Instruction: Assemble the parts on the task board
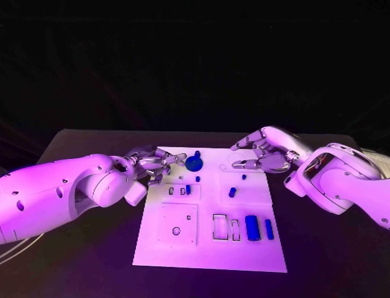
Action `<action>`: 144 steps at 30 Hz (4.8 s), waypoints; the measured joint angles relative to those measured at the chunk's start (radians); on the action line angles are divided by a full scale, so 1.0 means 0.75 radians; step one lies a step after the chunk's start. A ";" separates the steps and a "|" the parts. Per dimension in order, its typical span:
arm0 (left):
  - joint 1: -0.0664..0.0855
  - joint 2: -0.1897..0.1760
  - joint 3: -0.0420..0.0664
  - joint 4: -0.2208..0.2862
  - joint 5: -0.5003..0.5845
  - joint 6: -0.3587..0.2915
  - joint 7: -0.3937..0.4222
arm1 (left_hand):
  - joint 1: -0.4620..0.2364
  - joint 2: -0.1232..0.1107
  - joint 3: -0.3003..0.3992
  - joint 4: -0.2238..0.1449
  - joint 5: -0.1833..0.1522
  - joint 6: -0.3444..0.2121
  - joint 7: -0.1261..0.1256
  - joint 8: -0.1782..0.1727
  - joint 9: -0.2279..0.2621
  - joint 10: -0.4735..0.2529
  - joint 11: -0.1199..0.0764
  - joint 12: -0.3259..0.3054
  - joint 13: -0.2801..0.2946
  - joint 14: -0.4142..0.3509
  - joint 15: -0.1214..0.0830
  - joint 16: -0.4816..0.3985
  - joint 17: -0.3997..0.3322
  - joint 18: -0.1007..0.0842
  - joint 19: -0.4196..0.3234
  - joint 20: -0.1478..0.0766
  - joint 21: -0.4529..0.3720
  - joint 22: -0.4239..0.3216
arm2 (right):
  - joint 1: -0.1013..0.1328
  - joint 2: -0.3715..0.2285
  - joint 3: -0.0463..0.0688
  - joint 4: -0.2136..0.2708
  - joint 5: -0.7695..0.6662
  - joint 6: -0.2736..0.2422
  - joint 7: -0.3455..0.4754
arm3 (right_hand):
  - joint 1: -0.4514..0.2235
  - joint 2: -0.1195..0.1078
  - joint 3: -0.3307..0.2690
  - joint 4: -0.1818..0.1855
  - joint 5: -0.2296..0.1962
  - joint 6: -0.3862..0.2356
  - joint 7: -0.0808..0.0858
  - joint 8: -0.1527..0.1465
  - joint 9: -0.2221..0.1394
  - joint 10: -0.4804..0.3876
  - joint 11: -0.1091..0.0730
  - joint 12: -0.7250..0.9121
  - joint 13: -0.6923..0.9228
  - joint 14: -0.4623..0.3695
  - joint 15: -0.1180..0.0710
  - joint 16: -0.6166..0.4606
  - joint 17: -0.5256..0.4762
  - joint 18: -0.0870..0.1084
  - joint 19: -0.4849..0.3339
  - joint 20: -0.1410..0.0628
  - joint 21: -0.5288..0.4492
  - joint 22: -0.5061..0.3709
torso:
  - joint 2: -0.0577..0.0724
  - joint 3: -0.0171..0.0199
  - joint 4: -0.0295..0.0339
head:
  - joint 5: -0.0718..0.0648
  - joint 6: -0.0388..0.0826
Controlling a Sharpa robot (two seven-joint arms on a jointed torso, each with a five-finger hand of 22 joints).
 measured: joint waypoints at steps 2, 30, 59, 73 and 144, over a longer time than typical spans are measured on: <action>0.026 0.015 0.004 -0.013 -0.096 0.059 -0.124 | -0.036 0.008 -0.033 0.033 -0.007 -0.014 -0.004 0.065 0.038 -0.023 -0.001 0.143 0.135 0.000 0.000 0.002 0.000 -0.015 0.018 -0.001 0.073 0.101 | 0.008 -0.014 0.000 -0.025 0.055 0.000 0.004 | 0.000 0.000 0.000 0.000 0.000 0.000 0.000 0.000 0.000 0.000 0.000 0.000 0.000 0.000 0.000 0.000 0.000 0.000 0.000 0.000 0.000 0.000 | -0.008 0.0024 -0.0031 | 0.007 -0.005; 0.135 0.312 0.001 -0.257 -0.828 0.451 -0.718 | -0.101 0.072 -0.241 0.045 -0.104 -0.166 -0.056 0.530 0.388 0.026 -0.035 0.499 0.492 0.004 -0.024 0.002 0.000 -0.072 0.028 -0.009 0.335 0.356 | 0.018 -0.011 -0.003 -0.157 0.197 0.006 -0.024 | -0.011 0.011 -0.036 0.022 0.036 0.000 0.000 0.000 0.001 0.000 0.000 -0.013 0.000 0.000 0.000 -0.010 0.000 0.000 0.000 0.000 -0.005 0.000 | -0.041 0.0132 -0.0095 | 0.030 -0.021; 0.134 0.434 -0.014 -0.375 -0.898 0.628 -0.759 | -0.127 0.085 -0.268 0.040 -0.109 -0.171 -0.060 0.547 0.417 0.052 -0.042 0.529 0.531 -0.001 -0.028 0.002 -0.001 -0.093 0.033 -0.014 0.350 0.356 | 0.018 0.003 -0.004 -0.171 0.186 0.004 -0.057 | -0.027 0.016 -0.066 0.044 0.057 0.000 0.000 0.000 0.001 0.000 0.000 -0.020 0.000 0.000 0.000 -0.016 0.000 0.000 0.000 0.000 -0.011 0.000 | -0.040 0.0121 -0.0068 | 0.020 -0.045; 0.131 0.454 -0.017 -0.387 -0.889 0.678 -0.761 | -0.099 0.113 -0.263 0.034 -0.099 -0.175 -0.065 0.553 0.436 0.052 -0.042 0.535 0.539 -0.001 -0.028 0.002 -0.001 -0.093 0.027 -0.019 0.350 0.356 | 0.018 0.005 -0.004 -0.176 0.188 0.002 -0.055 | -0.027 0.016 -0.070 0.048 0.062 0.000 0.000 0.000 0.000 0.000 0.000 -0.020 0.000 0.000 0.000 -0.016 0.000 0.000 0.000 0.000 -0.011 0.000 | -0.039 0.0123 -0.0072 | 0.024 -0.052; 0.116 0.348 -0.022 -0.229 -0.822 0.489 -0.748 | -0.008 -0.164 0.671 0.013 0.423 -0.218 -0.060 0.559 0.605 0.069 -0.054 0.504 0.532 -0.001 -0.048 0.002 -0.001 -0.093 0.032 -0.033 0.341 0.356 | 0.014 0.022 -0.009 -0.203 0.196 0.018 -0.055 | -0.013 0.030 -0.077 0.040 0.100 0.001 0.000 0.000 0.001 -0.005 -0.005 -0.025 0.000 0.000 0.000 -0.016 0.000 0.000 0.000 0.000 -0.011 0.000 | -0.040 0.0150 -0.0012 | 0.035 -0.064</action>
